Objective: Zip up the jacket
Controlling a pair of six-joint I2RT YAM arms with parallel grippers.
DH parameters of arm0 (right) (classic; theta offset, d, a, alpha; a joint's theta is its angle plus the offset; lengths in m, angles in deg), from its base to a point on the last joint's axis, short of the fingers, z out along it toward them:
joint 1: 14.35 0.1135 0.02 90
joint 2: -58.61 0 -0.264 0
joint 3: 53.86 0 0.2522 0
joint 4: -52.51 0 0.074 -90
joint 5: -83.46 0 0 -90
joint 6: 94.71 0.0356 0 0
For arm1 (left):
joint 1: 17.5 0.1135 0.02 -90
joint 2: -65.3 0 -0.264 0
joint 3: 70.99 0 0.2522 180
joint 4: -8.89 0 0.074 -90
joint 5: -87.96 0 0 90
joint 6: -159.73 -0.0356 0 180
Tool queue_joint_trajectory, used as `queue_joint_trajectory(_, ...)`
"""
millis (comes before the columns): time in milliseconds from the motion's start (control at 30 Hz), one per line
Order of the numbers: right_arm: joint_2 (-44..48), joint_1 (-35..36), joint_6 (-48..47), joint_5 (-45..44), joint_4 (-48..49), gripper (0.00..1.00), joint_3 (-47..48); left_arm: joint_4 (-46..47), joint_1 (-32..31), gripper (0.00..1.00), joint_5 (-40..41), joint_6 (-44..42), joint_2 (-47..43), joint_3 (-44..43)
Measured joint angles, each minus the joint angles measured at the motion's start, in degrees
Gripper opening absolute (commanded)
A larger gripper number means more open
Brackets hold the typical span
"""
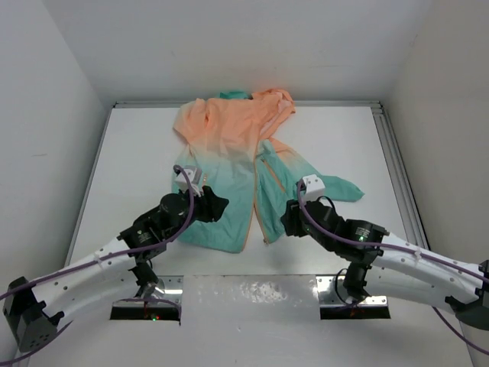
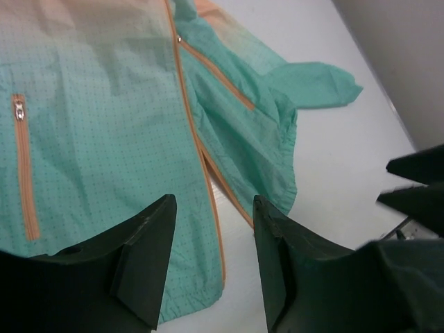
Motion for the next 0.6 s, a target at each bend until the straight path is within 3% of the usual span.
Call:
queue_joint_trajectory(67,0.04,0.0,0.11,0.22,-0.31,0.08,-0.68,-0.48,-0.02,0.33,-0.63,-0.04,1.51,0.0)
queue_joint_trajectory(100,0.02,0.0,0.33,0.42,-0.46,0.0,-0.85,-0.79,-0.04,0.2,-0.7,-0.15,1.6,0.0)
queue_joint_trajectory(233,-0.5,0.0,1.03,1.64,-0.11,0.0,-0.94,-0.83,-0.07,0.0,-0.81,-0.2,1.46,0.02)
queue_joint_trajectory(467,-4.44,0.02,1.55,5.14,4.98,0.0,-3.39,-2.75,-6.16,0.0,1.4,0.87,6.95,2.14)
queue_joint_trajectory(567,-4.61,0.02,1.77,5.25,5.51,0.0,-5.05,-3.76,-11.28,0.1,2.71,1.9,9.99,4.24)
queue_joint_trajectory(600,-4.61,0.02,1.92,5.2,5.53,0.0,-5.29,-3.91,-12.76,0.19,3.1,2.43,10.91,4.96)
